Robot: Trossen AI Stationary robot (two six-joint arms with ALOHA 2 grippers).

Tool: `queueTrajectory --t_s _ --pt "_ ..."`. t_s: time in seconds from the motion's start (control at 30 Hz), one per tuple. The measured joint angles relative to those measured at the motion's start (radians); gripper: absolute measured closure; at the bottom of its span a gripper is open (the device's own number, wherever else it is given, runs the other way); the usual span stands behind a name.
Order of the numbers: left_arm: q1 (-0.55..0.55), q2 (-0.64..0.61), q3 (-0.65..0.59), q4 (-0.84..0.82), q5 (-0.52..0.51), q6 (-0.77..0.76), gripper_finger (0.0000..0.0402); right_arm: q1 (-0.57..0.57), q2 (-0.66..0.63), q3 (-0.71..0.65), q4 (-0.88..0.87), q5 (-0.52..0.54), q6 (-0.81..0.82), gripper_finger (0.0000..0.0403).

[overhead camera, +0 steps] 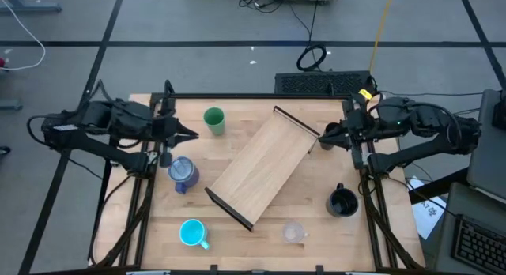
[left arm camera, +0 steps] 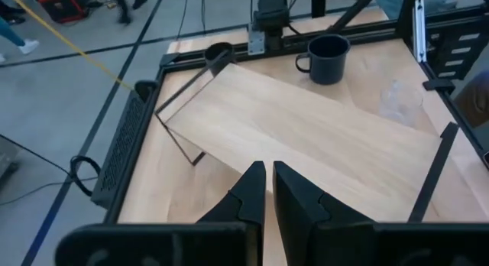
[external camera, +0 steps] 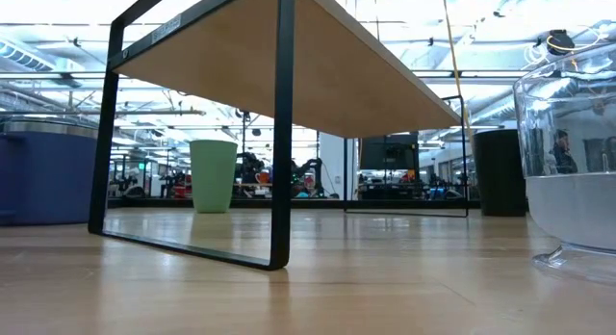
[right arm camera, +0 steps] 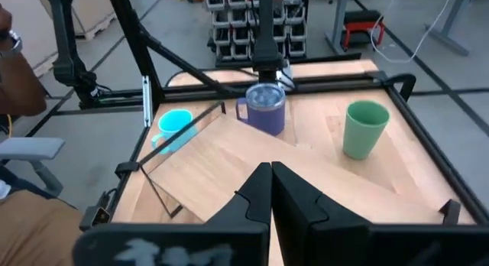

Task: Stack small to large cups/mugs on shelf
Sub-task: Put the black cup on the shelf

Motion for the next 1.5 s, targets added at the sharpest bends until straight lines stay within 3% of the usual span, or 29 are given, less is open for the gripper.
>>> queueTrajectory --t_s 0.37,0.5,0.63,0.8,1.2,1.5 --pt "-0.043 -0.043 -0.308 0.322 -0.067 -0.013 0.0371 0.000 0.117 0.067 -0.291 0.102 0.153 0.0403" --pt "-0.060 -0.056 -0.374 0.398 -0.071 -0.017 0.0371 0.000 0.209 0.153 -0.436 0.104 0.201 0.0403" --pt "-0.077 -0.058 -0.442 0.471 -0.072 -0.026 0.0371 -0.001 0.302 0.227 -0.609 0.175 0.219 0.0403" --pt "-0.102 -0.059 -0.502 0.511 -0.081 -0.045 0.0371 -0.022 0.375 0.247 -0.789 0.206 0.287 0.0403" --pt "-0.164 -0.059 -0.641 0.741 -0.105 -0.058 0.0371 -0.130 0.374 0.178 -0.789 0.176 0.274 0.0347" --pt "-0.167 -0.058 -0.652 0.803 -0.102 -0.029 0.0371 -0.200 0.374 0.117 -0.788 0.173 0.107 0.0276"
